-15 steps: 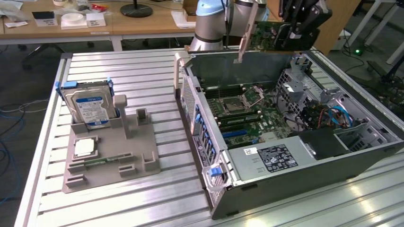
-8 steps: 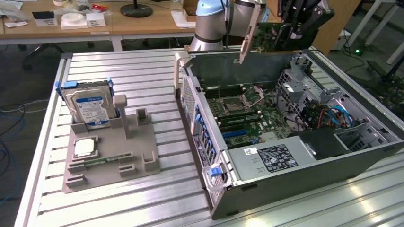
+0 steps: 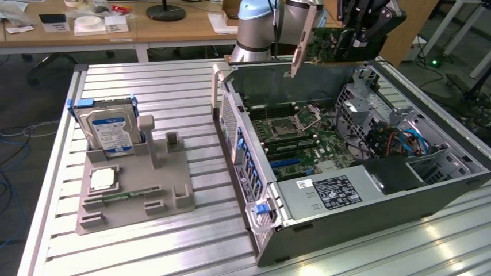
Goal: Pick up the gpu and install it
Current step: 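Insert the gpu into the slot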
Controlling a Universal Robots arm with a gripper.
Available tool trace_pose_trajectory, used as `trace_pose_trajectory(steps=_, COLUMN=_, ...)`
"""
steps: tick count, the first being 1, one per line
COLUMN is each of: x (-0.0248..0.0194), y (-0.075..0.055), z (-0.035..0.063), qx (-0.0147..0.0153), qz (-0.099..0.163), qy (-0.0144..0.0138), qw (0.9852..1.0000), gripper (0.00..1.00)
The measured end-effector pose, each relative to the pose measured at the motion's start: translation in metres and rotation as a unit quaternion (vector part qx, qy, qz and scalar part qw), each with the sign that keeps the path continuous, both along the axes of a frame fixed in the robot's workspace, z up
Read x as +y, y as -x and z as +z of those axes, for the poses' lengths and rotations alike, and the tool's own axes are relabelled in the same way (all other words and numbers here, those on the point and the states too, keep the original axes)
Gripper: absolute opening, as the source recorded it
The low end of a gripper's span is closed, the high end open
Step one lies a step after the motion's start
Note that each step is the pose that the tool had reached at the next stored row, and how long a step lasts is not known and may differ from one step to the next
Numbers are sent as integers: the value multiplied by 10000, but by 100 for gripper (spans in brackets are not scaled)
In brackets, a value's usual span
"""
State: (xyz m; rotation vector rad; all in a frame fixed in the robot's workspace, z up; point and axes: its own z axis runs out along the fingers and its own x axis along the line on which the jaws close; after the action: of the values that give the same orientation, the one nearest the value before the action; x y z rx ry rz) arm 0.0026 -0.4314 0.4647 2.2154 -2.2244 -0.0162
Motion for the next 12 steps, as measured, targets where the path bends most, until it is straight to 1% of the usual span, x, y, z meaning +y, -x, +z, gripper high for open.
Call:
trace_pose_trajectory(steps=2, x=0, y=0, z=-1, qx=-8, qz=1, qy=1, qw=10000, gripper=28)
trace_pose_trajectory(steps=3, x=1, y=2, z=-4, qx=-59, qz=1, qy=17, qw=10000, gripper=28)
trace_pose_trajectory(steps=4, x=1, y=3, z=-15, qx=-84, qz=0, qy=18, qw=10000, gripper=28)
trace_pose_trajectory(steps=9, x=-3, y=4, z=-105, qx=-85, qz=8, qy=19, qw=10000, gripper=28)
trace_pose_trajectory(steps=10, x=-2, y=4, z=-119, qx=-92, qz=15, qy=20, qw=10000, gripper=28)
trace_pose_trajectory(steps=12, x=6, y=5, z=-143, qx=-128, qz=46, qy=18, qw=9999, gripper=28)
